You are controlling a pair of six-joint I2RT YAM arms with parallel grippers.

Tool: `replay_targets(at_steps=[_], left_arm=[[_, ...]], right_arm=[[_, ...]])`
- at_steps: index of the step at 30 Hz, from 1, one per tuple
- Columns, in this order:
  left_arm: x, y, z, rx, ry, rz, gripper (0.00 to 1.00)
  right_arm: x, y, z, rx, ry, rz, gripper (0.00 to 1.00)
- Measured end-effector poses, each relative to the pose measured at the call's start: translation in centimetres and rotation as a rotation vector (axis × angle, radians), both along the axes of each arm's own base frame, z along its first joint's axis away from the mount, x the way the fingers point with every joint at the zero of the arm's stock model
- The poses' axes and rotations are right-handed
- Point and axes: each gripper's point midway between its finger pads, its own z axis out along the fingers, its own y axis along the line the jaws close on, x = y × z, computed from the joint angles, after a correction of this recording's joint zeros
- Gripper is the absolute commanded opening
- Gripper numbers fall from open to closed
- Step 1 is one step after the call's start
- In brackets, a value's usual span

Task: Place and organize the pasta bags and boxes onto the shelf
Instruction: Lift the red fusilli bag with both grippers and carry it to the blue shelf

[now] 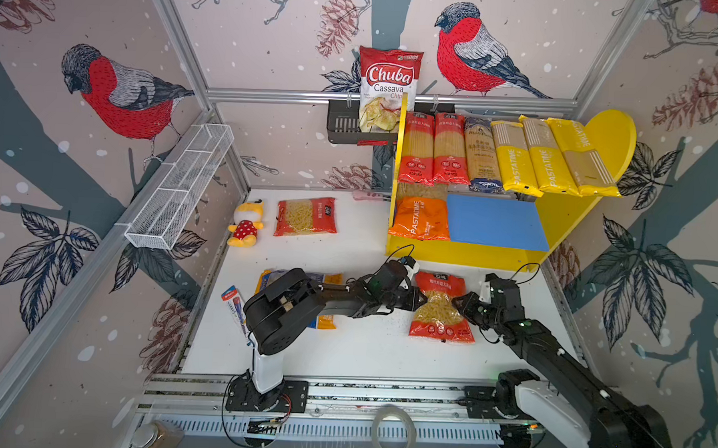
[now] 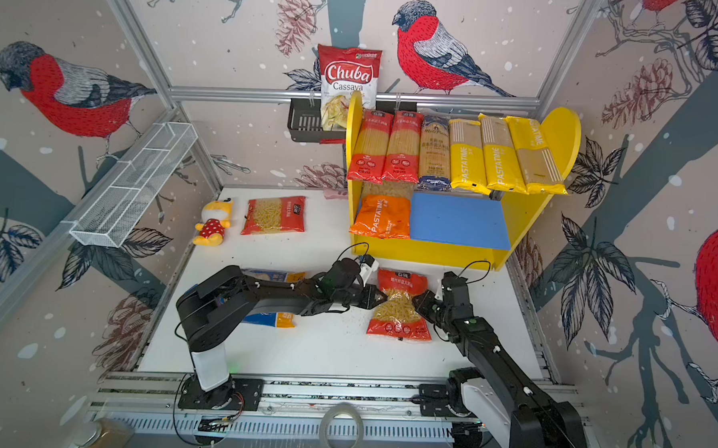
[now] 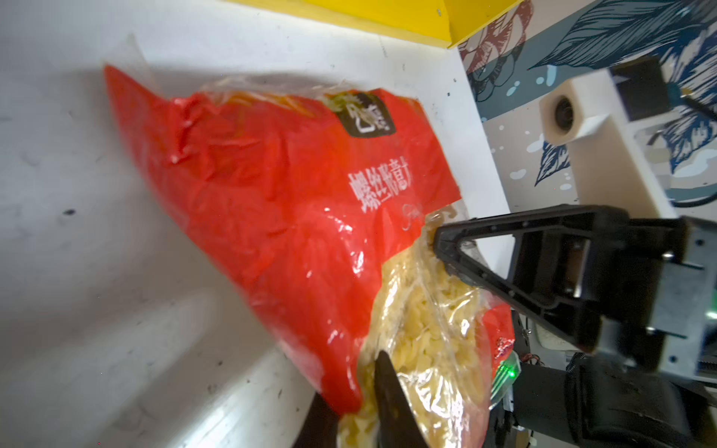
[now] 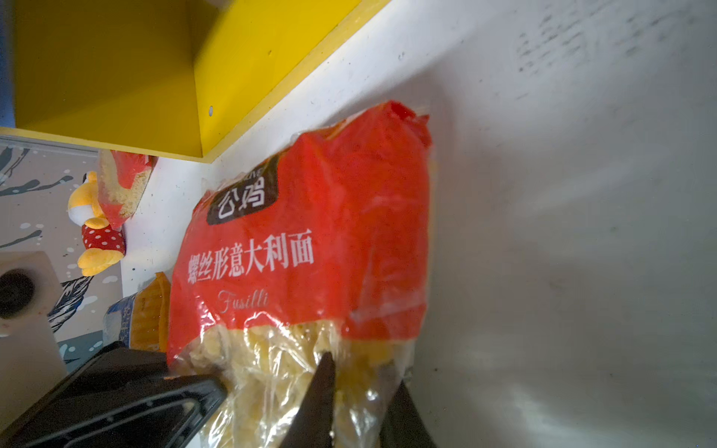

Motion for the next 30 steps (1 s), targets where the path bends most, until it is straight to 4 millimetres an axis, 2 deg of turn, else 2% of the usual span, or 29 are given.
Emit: replay_targets(at_steps=[8, 16, 21, 26, 30], left_arm=[[-0.6, -1.1, 2.6, 0.006, -0.091, -0.073, 0.01], [-1.0, -2.7, 6.3, -0.010, -0.206, -0.156, 0.00], [-1.0, -3.8, 9.3, -0.014, -0.291, -0.221, 0.00], [-0.5, -4.6, 12.3, -0.033, -0.384, -0.245, 0.00], [0.5, -5.2, 14.4, -0.048, -0.446, -0.237, 0.00]], right_arm=[[-0.1, -0.1, 2.1, 0.017, -0.033, -0.016, 0.11], [-0.2, -1.1, 5.8, 0.021, -0.141, -0.071, 0.07], [0.0, -2.0, 8.5, 0.019, -0.223, -0.121, 0.06], [1.0, -2.8, 11.8, 0.011, -0.302, -0.167, 0.04], [2.1, -3.6, 13.6, -0.008, -0.342, -0.211, 0.03]])
